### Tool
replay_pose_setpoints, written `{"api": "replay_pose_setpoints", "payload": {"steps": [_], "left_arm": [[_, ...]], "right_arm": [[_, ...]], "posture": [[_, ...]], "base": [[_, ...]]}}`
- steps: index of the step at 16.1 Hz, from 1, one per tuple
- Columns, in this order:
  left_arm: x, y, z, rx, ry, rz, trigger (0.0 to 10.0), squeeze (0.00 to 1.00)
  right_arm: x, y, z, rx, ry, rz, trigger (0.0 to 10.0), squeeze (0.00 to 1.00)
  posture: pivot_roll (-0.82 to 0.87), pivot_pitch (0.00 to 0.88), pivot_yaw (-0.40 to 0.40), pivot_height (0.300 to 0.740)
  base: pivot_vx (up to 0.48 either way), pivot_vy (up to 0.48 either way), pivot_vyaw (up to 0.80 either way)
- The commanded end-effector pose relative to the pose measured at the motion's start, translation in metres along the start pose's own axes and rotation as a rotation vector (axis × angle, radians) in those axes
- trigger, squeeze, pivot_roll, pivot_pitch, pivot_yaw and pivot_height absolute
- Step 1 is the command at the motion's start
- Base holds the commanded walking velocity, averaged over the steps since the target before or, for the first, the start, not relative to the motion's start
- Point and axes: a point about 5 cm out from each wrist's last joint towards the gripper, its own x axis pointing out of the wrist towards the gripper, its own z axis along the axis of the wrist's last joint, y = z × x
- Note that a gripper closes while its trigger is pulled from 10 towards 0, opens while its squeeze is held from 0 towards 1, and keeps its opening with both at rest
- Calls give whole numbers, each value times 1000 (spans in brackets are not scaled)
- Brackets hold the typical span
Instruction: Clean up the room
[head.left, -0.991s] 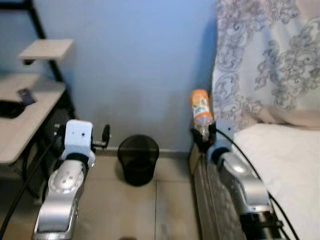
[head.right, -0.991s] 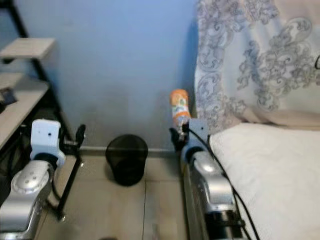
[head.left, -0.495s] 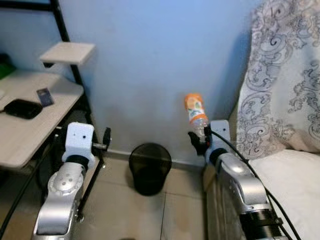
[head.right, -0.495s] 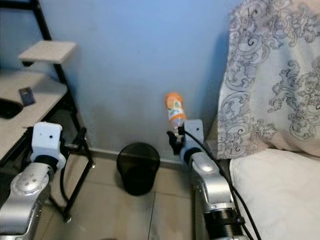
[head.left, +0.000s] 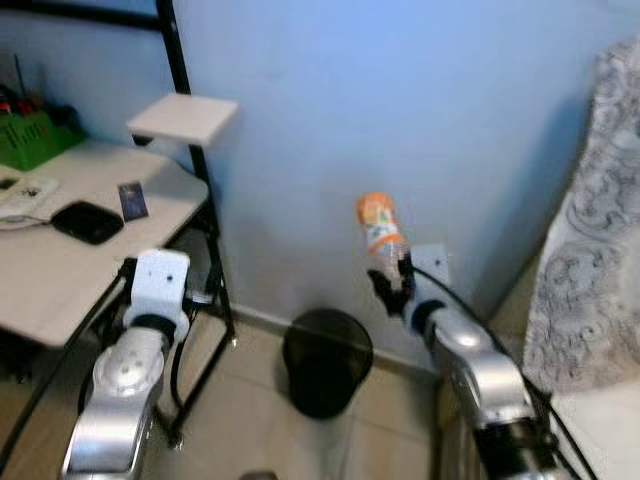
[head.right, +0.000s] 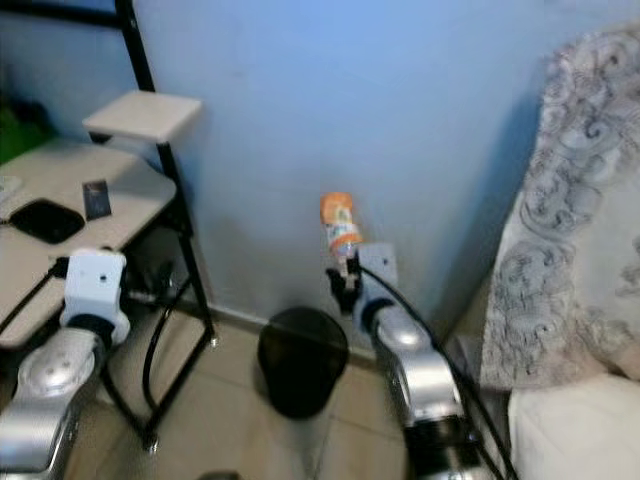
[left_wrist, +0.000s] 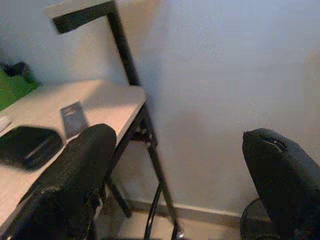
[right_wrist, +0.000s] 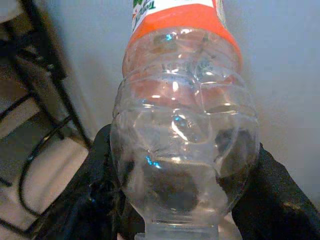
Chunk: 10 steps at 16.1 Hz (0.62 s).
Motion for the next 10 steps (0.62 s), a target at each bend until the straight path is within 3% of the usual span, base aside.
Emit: {"api": "replay_pose_setpoints", "payload": {"steps": [1,6,7,10], "left_arm": [[2,-10,5,-2,-18,-46,10000,0],[1,-13,3,2,-9,-65,10000,0],[1,-14,2,2,-7,-69,10000,0],[1,-17,1,7,3,-101,10000,0]], "right_arm": [[-2,-12,-5,-11,31,-17,10000,0],[0,-10,-11,-79,71,64,10000,0],[0,-8,-10,-151,70,100,10000,0],[-1,-6,-14,-205,96,142,10000,0]], "posture": [[189,0,-16,740],[188,0,-17,740],[187,0,-17,740],[182,0,-12,740]], "base": [[390,0,0],[388,0,0],[382,0,0],[377,0,685]]}}
